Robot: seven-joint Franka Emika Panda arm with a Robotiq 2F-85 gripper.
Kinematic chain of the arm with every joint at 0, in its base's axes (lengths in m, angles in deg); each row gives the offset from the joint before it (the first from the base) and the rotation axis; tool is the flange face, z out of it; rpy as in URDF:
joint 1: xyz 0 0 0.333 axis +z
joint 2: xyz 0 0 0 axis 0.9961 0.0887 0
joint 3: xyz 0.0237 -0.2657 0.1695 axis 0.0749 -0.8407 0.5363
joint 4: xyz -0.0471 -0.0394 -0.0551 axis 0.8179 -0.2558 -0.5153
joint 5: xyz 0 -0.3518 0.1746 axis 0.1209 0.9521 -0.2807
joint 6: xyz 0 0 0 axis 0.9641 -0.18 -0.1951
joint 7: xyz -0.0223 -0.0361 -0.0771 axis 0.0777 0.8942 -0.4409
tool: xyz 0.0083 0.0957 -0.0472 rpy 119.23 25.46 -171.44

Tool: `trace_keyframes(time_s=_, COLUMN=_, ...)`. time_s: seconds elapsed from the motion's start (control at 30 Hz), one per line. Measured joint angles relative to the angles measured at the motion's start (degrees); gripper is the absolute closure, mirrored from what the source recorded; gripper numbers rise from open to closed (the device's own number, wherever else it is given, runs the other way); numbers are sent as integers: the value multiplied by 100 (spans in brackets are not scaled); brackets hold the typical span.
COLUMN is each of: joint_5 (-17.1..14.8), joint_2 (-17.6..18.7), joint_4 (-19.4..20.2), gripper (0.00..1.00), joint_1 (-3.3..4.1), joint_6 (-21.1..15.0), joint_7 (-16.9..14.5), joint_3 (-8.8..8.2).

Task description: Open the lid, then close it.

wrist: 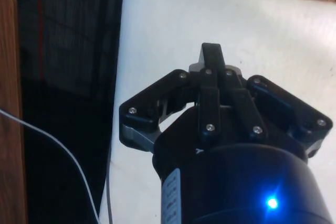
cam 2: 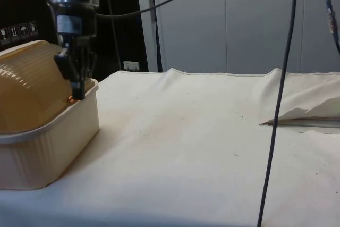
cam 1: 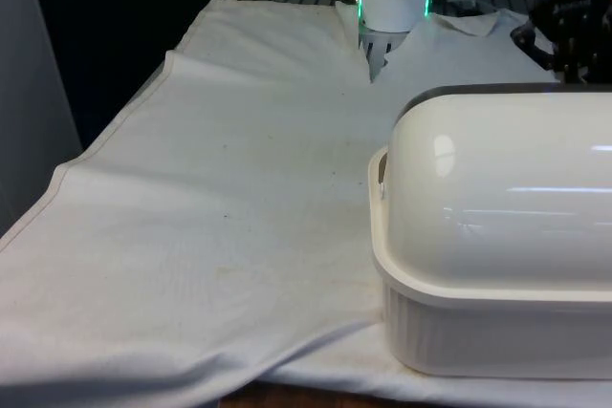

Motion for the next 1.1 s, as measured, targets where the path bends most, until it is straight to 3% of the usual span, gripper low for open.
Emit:
trace_keyframes(time_s=0.47, joint_5=0, joint_2=-275, joint_4=647, gripper=100, joint_1=-34, joint_6=0, joint_7=-23, joint_3=-23)
trace_keyframes(time_s=1.1, joint_5=0, joint_2=-596, joint_4=1283, gripper=100, joint_1=-80, joint_6=0, joint_7=-109, joint_3=-229)
